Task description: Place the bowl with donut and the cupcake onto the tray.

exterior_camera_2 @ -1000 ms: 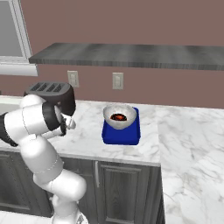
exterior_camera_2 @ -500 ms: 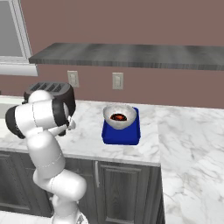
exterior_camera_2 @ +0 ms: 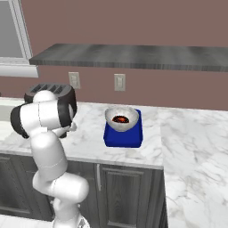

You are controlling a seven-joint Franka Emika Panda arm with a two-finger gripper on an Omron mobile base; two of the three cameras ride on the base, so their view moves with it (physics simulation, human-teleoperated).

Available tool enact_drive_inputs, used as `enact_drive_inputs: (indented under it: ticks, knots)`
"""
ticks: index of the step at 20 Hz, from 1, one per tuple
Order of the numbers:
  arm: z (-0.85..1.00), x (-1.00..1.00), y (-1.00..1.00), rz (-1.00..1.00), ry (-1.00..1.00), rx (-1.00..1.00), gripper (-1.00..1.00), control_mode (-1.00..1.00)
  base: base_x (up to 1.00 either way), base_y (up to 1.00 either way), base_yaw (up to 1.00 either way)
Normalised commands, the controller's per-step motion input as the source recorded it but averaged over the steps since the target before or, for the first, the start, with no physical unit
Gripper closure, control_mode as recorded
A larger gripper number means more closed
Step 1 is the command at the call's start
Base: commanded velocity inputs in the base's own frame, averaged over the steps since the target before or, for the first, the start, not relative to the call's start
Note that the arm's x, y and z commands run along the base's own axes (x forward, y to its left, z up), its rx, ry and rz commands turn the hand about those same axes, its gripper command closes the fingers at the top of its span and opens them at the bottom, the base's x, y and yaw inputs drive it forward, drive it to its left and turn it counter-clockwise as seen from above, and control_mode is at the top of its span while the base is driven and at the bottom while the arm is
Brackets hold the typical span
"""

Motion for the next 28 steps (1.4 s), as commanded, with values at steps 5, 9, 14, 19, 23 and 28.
enact_drive_inputs:
  ticks: [5, 9, 14, 19, 23, 28]
  knots:
    - [0.54, 0.00, -0.28, -0.06, -0.06, 0.02, 1.00, -1.00, 0.00, 0.00, 0.00]
    - [0.55, -0.01, -0.65, -0.12, -0.07, 0.00, 1.00, -1.00, 0.00, 0.00, 0.00]
    - [0.58, 0.00, -0.71, -0.15, -0.03, 0.00, 1.00, -1.00, 0.00, 0.00, 0.00]
    - [0.40, 0.00, -0.78, -0.16, 0.00, 0.00, 1.00, -1.00, 0.00, 0.00, 0.00]
    - [0.17, 0.00, -0.90, -0.16, 0.00, 0.00, 1.00, -1.00, 0.00, 0.00, 0.00]
    - [0.00, 0.00, -0.99, -0.15, 0.00, 0.00, 1.00, -1.00, 0.00, 0.00, 0.00]
